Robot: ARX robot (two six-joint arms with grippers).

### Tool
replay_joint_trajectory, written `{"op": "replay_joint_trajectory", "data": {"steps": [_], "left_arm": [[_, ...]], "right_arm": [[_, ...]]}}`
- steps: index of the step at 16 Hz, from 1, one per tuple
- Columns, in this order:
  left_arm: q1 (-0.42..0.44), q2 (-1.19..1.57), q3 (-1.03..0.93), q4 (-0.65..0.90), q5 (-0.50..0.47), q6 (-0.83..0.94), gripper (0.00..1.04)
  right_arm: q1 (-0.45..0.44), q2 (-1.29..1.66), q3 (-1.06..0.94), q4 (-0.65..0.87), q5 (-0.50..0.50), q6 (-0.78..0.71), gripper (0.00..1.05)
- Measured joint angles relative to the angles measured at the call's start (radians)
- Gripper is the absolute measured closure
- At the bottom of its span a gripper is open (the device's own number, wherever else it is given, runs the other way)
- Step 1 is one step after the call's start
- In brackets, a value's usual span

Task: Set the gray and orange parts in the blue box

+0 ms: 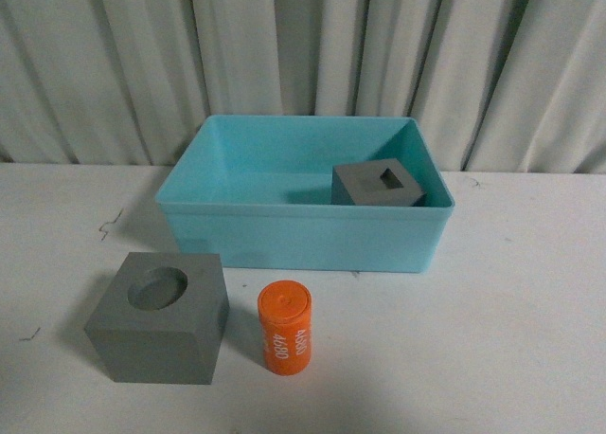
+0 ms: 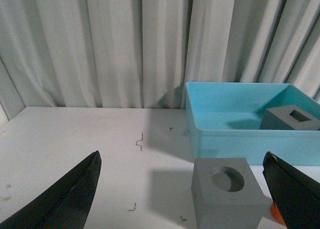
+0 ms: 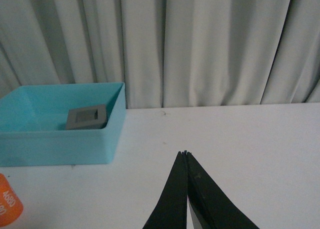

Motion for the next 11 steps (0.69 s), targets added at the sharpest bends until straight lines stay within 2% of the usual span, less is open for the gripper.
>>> {"op": "replay_joint_trajectory", "data": {"steps": [8, 11], "left_arm": [[0.0, 0.0, 0.0, 0.0, 0.001, 0.0, 0.07], [0.0, 0.0, 0.0, 0.0, 0.001, 0.0, 0.07]], "right_arm": [[0.0, 0.0, 0.0, 0.01, 0.0, 0.0, 1.03], [0.0, 0.0, 0.0, 0.01, 0.0, 0.0, 0.68]]}}
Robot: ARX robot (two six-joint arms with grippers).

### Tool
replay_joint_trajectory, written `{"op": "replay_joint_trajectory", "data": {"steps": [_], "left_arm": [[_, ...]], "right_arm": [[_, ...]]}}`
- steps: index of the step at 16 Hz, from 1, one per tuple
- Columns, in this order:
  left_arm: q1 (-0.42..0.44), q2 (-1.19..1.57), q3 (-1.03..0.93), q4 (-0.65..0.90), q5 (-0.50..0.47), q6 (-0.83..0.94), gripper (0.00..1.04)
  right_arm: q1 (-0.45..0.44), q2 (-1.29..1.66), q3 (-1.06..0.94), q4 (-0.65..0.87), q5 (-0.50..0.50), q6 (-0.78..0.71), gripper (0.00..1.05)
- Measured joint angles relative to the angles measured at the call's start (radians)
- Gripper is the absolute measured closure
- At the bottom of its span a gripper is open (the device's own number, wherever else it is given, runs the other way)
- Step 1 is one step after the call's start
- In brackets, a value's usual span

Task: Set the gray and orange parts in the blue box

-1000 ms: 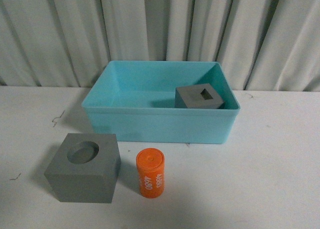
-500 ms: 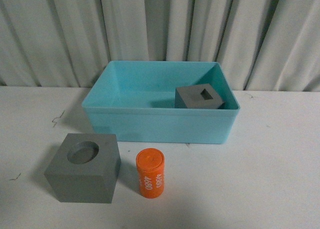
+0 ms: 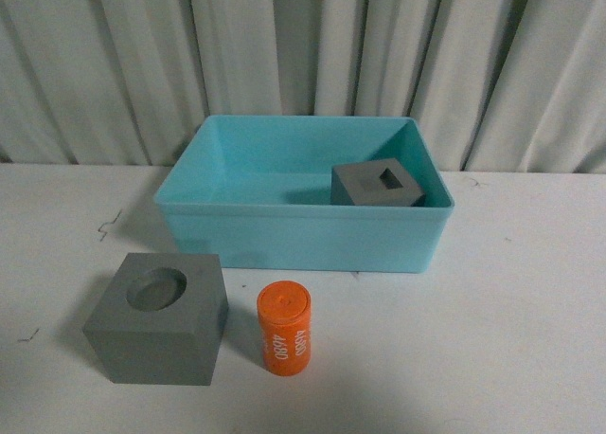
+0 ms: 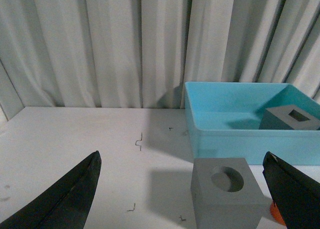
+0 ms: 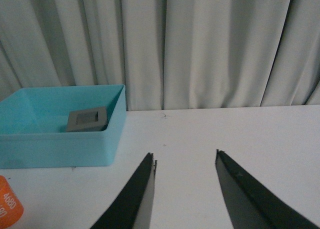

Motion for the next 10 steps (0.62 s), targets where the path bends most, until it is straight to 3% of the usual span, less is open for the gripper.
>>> {"op": "replay_joint_trajectory", "data": {"steps": [5, 7, 8, 9, 10], "left_arm": [[0.0, 0.0, 0.0, 0.0, 0.0, 0.0, 0.07], [0.0, 0.0, 0.0, 0.0, 0.0, 0.0, 0.07], [-0.015, 0.05, 0.058, -0.179, -0.032, -0.043, 0.07], [-0.061, 0.282, 0.181, -0.362, -0.083, -0.123, 0.07], [-0.086, 0.47, 0.273, -0.382, -0.079, -0.169, 0.07]], "right_arm": [[0.0, 0.0, 0.0, 0.0, 0.0, 0.0, 0.07], [0.0, 0.0, 0.0, 0.0, 0.0, 0.0, 0.07], [0.0, 0.0, 0.0, 0.0, 0.0, 0.0, 0.06], [0.0, 0.0, 0.0, 0.0, 0.0, 0.0, 0.06], [0.0, 0.0, 0.0, 0.001, -0.002, 0.0, 0.06]]}}
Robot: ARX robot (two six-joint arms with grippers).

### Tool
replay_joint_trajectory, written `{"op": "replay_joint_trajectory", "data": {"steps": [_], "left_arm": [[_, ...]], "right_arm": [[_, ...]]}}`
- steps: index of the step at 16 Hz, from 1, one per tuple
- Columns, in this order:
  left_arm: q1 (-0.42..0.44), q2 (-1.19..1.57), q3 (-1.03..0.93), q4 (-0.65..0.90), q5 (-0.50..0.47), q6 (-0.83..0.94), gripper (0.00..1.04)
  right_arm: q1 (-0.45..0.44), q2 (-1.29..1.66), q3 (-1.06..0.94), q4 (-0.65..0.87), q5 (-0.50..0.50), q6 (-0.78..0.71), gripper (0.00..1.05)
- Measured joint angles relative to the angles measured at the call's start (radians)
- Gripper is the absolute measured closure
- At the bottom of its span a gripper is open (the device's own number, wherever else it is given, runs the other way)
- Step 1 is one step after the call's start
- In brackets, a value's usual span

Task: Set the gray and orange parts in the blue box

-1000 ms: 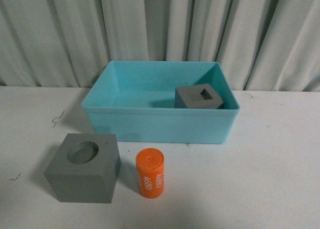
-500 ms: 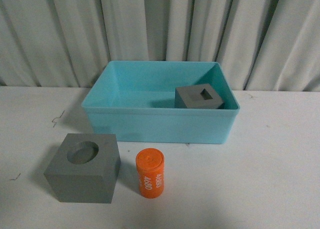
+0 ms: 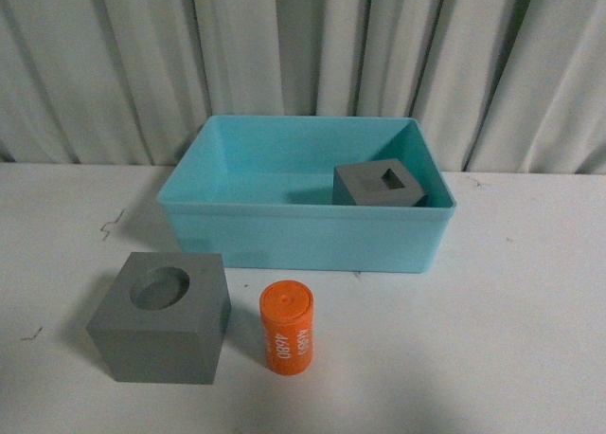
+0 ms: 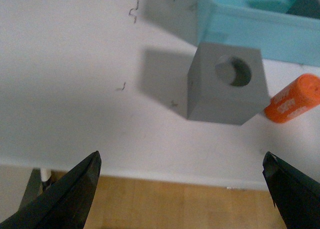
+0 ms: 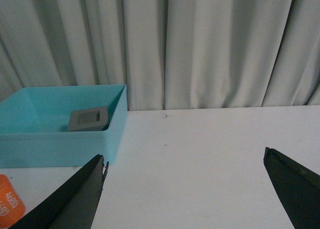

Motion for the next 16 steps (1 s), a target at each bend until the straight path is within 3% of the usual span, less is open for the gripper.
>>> {"op": "replay_joint_trajectory", "data": {"steps": [5, 9, 16], "left_arm": [[-0.103, 0.6, 0.292, 0.349, -0.01, 0.038, 0.07], [-0.107, 0.892, 0.394, 0.407, -0.03, 0.076, 0.07], [-0.1, 1.058, 0.385, 0.502, -0.037, 0.149, 0.07]], "right_arm": [[0.0, 0.0, 0.0, -0.001, 0.002, 0.0, 0.06], [0.0, 0.0, 0.0, -0.001, 0.002, 0.0, 0.06], [0.0, 0.0, 0.0, -0.001, 0.002, 0.0, 0.06]]}}
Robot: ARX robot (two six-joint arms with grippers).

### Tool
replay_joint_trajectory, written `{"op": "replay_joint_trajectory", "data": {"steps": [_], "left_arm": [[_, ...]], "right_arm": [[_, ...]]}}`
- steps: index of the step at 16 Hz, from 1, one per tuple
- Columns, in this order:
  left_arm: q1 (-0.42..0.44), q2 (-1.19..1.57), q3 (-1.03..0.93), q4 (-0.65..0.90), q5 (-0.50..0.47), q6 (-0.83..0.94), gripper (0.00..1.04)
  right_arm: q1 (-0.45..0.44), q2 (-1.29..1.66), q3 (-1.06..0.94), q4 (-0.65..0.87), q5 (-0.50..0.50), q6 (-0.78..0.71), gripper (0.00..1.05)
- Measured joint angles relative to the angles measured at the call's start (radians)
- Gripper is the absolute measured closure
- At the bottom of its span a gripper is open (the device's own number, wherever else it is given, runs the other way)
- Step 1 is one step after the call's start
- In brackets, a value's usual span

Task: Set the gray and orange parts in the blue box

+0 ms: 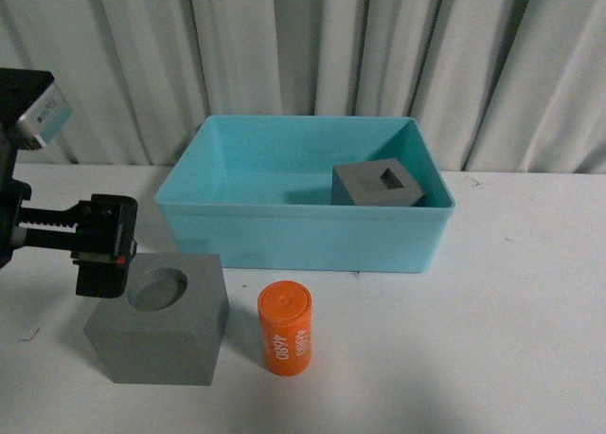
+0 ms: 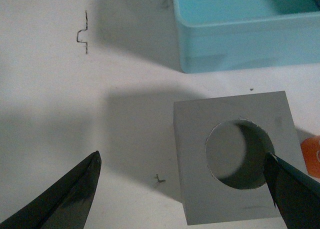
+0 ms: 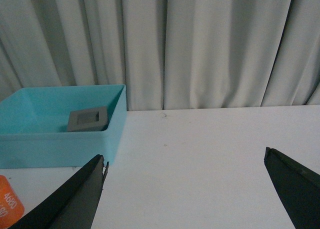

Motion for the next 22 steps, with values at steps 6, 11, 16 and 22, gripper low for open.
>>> {"op": "replay_joint_trajectory", "data": {"steps": [6, 11, 16, 22], "left_arm": [[-0.01, 0.11, 0.006, 0.043, -0.006, 0.011, 0.07], [-0.005, 0.148, 0.02, 0.059, -0.006, 0.013, 0.07], [-0.004, 0.183, 0.032, 0.072, -0.006, 0.02, 0.07], [0.0, 0.265, 0.093, 0.08, 0.011, 0.059, 0.08]], "right_arm": [[0.0, 0.0, 0.0, 0.0, 0.0, 0.0, 0.06], [0.0, 0.0, 0.0, 0.0, 0.0, 0.0, 0.06], [0.0, 0.0, 0.0, 0.0, 0.0, 0.0, 0.06], [0.0, 0.0, 0.0, 0.0, 0.0, 0.0, 0.06]]}}
